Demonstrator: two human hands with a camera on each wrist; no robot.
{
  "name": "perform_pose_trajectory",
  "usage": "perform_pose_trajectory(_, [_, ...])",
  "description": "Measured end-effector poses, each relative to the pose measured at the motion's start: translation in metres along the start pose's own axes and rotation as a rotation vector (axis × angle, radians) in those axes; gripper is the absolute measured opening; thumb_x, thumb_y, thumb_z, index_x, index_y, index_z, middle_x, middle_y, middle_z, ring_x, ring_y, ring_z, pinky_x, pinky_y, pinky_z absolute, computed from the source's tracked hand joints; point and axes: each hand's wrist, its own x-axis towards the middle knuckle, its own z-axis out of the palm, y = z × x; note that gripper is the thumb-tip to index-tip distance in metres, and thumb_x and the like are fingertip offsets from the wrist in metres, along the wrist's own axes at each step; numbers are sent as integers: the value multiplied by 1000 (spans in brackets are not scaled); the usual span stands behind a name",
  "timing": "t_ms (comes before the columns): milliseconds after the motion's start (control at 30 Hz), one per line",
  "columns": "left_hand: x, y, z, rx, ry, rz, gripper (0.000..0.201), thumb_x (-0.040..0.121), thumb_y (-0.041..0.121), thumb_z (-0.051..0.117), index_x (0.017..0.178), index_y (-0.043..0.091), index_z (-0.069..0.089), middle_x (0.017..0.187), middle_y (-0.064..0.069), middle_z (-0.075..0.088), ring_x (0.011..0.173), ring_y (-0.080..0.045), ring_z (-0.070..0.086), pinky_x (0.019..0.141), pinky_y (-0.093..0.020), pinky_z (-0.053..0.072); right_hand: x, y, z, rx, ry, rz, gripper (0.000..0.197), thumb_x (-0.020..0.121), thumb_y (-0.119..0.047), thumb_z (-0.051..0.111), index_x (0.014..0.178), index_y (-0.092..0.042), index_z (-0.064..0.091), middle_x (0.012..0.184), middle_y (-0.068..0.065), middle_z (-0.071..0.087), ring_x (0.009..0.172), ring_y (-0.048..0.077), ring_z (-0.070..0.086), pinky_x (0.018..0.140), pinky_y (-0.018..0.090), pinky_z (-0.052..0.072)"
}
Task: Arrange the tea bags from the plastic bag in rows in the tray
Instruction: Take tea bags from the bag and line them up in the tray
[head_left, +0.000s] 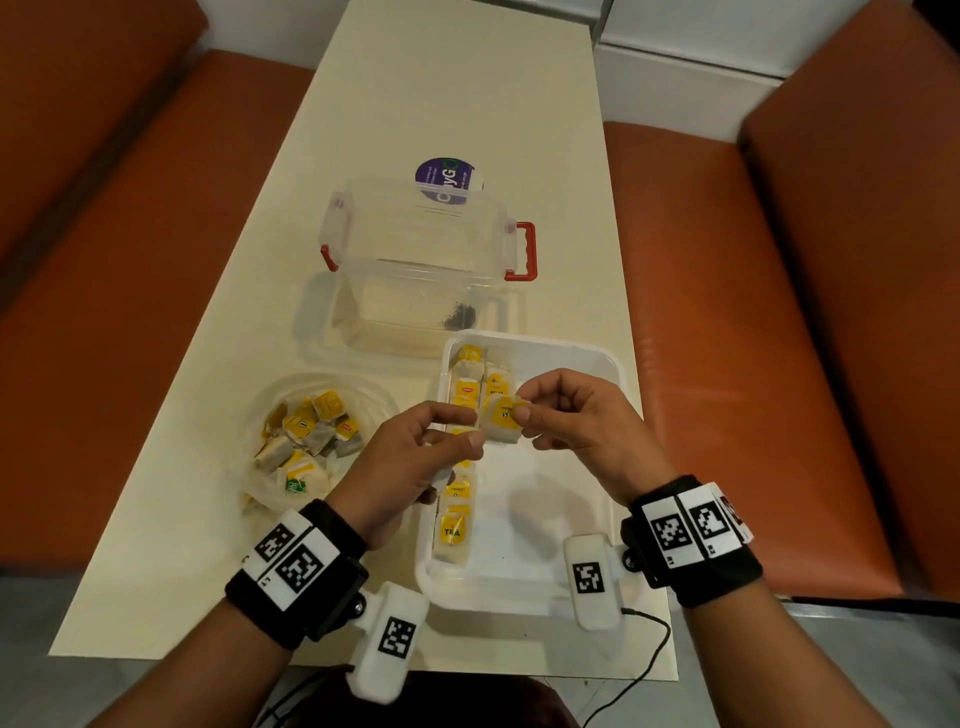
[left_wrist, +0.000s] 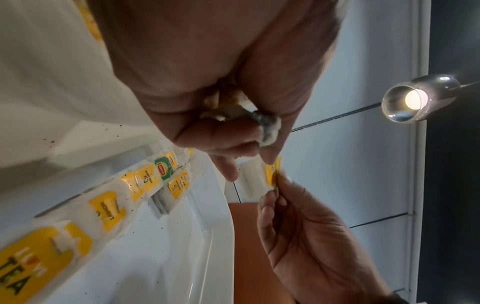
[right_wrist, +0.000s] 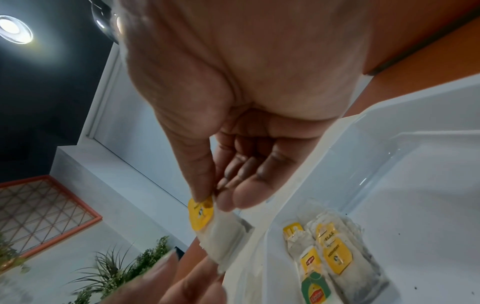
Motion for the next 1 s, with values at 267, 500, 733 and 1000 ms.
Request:
perform_pose_trajectory(267, [-11,0,-10,-162,23,-90,22,90,27,68,106,11,68,85,-3,71,59,-9,51,46,-17,39,16,10,-9,-164,37,68,10,88,-4,74,88,-13,69,72,2,69,67,12,65,62,23,51])
perform_pose_trajectory(500, [-17,1,-16,-343,-45,-149,16,94,16,61,108,12,68,90,-9,69,69,-11,63,55,-22,56,32,26,-3,-440,-160,243,10,87,-10,76,89,-14,67,73,3,70,66,12,66,59,21,50])
perform_pose_trajectory(733, [-21,2,-20,-388,-91,-161,35,91,-8,46,114,8,66,102,-13,71,91,-21,66,73,-29,62,58,48,0,-541,-101,319,12,85,-12,75,86,-18,65,73,7,72,67,16,66,63,26,53])
perform_pose_trajectory(1000, [-22,-1,-17,-352,-67,-154,37,92,-14,48,118,4,65,104,-16,71,85,-21,69,75,-31,63,70,57,2,-584,-24,259,16,85,-14,75,81,-22,62,69,6,70,61,15,60,62,29,51])
